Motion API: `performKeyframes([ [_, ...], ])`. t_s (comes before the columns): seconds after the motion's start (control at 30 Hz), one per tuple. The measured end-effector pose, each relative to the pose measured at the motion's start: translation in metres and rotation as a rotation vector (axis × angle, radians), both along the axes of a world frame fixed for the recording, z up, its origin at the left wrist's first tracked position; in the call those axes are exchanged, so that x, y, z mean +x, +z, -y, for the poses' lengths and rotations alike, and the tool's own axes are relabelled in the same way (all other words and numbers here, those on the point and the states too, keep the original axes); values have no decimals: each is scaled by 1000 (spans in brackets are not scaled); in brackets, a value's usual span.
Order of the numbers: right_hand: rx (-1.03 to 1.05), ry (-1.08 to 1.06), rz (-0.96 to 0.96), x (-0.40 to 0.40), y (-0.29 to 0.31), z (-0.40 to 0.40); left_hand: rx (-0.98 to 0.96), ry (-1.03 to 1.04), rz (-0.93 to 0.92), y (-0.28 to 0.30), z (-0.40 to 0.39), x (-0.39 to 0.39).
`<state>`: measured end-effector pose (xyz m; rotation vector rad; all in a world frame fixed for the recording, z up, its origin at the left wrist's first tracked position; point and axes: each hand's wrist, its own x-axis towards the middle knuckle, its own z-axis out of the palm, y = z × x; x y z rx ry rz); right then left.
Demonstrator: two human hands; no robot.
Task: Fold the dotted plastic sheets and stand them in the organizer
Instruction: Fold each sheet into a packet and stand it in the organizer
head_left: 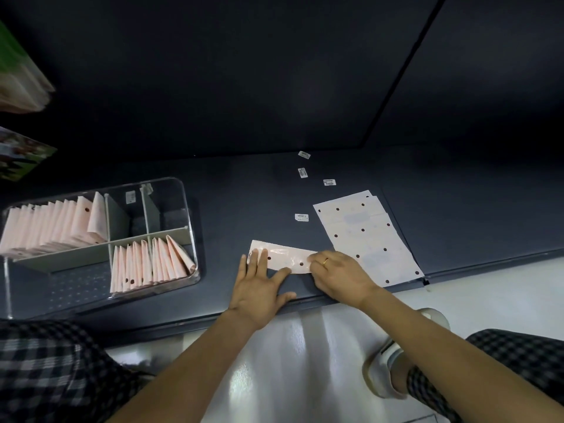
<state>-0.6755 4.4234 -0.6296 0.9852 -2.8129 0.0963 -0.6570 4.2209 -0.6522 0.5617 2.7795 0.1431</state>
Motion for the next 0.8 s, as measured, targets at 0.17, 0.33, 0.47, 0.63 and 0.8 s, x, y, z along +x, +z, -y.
performKeyframes([
  [0.17, -238, 13, 42, 33, 2, 35, 171, 49, -156, 8, 6, 13],
  [0.33, -446, -148, 335, 49, -2, 48, 385, 246, -142, 5, 9, 21],
  [0.47, -450, -398, 501, 46, -11, 28, 381, 319, -137, 0, 7, 13],
  [0.63, -670, -674, 629, 31, -9, 27, 357, 438, -52, -4, 1, 5],
  [0.8, -626, -825, 838, 4, -3, 33, 393, 552, 3, -5, -7, 0],
])
